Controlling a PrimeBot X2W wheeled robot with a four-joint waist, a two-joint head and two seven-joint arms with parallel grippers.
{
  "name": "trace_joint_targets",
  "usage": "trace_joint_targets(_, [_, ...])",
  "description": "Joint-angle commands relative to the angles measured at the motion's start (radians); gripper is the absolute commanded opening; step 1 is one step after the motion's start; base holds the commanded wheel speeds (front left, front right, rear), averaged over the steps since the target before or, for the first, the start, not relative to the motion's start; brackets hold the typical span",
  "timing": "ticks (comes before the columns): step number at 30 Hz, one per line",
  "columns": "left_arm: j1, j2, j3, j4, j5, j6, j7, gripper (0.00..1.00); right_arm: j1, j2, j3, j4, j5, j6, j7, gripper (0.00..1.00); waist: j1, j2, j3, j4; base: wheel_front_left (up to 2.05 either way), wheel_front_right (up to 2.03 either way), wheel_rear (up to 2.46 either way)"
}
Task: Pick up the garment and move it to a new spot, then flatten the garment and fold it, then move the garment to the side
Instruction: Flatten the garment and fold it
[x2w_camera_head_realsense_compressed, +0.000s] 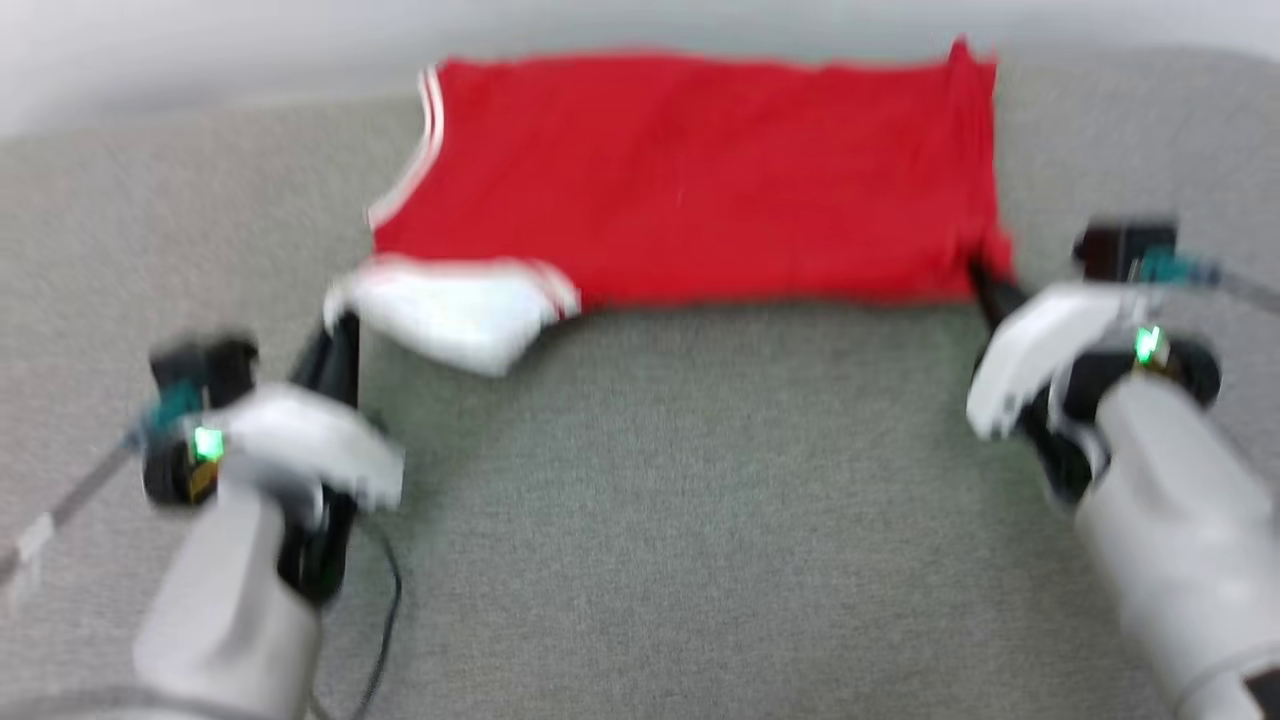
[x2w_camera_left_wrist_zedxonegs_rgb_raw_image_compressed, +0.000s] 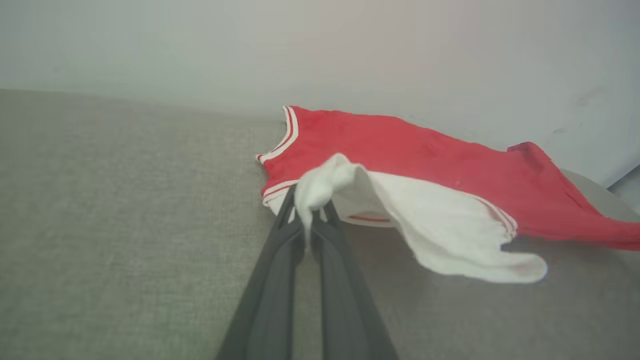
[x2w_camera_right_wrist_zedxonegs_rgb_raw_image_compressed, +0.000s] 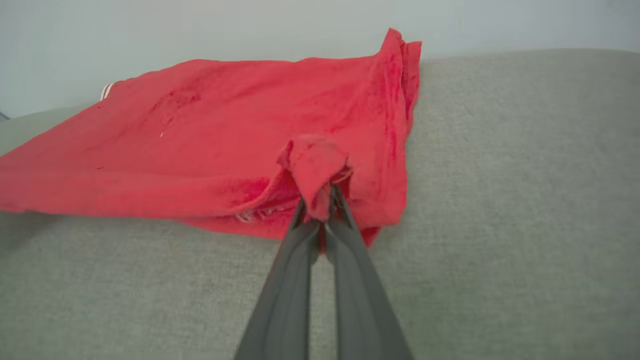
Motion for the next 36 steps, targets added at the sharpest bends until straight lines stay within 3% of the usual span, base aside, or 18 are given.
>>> trace_joint_targets(1, [0.066, 0.002, 0.02, -0.023, 0.008, 0.01, -0.007, 0.0, 0.056, -0.017, 0.015, -0.014, 0.016, -0.001, -0.006, 0.0, 0.0001, 0.0, -0.073, 0.0, 0.0, 0.0, 0.0])
trace_joint_targets(11, [0.449, -0.006, 0.088, -0.202, 0.008, 0.077, -0.007, 0.0, 0.35, -0.078, 0.085, -0.105, 0.059, -0.001, -0.041, 0.0, 0.0001, 0.0, -0.206, 0.007, 0.0, 0.0, 0.0])
trace_joint_targets(22, [0.813, -0.016, 0.092, -0.524, -0.01, 0.206, 0.103, 0.0, 0.671, -0.118, 0.003, -0.307, 0.064, -0.001, -0.025, 0.0, 0.0001, 0.0, -0.262, 0.046, 0.0, 0.0, 0.0])
trace_joint_targets(28, [0.903, -0.03, 0.09, -0.658, -0.017, 0.256, 0.142, 0.0, 0.82, -0.099, -0.121, -0.447, 0.009, -0.001, 0.037, 0.0, 0.0001, 0.0, -0.259, 0.072, 0.0, 0.0, 0.0])
trace_joint_targets(36, [0.831, -0.021, 0.061, -0.773, 0.002, 0.251, 0.161, 0.0, 0.874, -0.044, -0.254, -0.67, -0.108, -0.001, 0.158, 0.0, 0.0001, 0.0, -0.228, 0.075, 0.0, 0.0, 0.0])
